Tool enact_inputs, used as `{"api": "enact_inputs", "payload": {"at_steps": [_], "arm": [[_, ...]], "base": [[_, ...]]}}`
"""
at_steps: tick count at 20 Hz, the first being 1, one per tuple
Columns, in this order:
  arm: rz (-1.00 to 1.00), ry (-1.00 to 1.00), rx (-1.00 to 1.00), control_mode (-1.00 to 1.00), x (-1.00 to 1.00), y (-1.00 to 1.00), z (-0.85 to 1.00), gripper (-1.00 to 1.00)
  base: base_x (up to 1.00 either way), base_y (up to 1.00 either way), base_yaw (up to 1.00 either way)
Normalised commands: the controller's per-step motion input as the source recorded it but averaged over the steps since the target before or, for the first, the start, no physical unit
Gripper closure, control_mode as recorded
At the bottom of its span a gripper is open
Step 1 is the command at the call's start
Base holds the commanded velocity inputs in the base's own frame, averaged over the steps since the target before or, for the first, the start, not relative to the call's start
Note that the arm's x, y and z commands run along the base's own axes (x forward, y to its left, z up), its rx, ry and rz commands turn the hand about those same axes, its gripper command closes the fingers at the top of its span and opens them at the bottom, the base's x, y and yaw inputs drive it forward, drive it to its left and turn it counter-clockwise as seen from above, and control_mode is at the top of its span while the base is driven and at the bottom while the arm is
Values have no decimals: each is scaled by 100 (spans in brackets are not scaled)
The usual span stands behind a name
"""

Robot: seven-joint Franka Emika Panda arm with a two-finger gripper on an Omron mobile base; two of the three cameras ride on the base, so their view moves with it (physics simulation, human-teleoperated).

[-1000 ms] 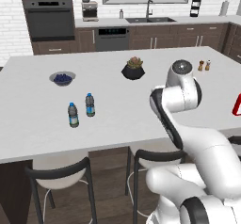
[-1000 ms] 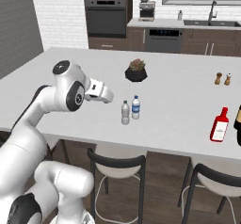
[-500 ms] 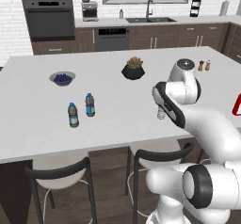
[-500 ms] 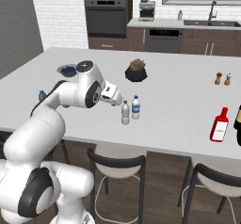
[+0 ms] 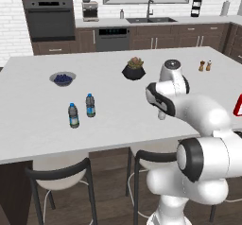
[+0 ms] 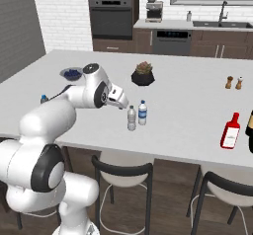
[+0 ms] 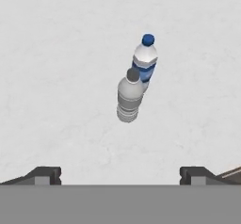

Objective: Move the plastic bottles in the middle to the plastics group, and the glass bottles in the middle to the glass group.

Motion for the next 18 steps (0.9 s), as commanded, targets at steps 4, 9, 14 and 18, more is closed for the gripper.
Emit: {"api": "enact_inputs", "payload": {"at_steps": [4, 9, 14, 18], "arm": [[0, 6, 2, -100, 11, -52, 0, -100], [0, 6, 5, -100, 18, -32, -14, -100], [4, 2, 4, -100, 17, 5, -42, -100], [4, 0, 1, -100, 14, 10, -48, -100]], "base": [[0, 0, 0], [0, 0, 0], [0, 0, 0], [0, 0, 0]]}}
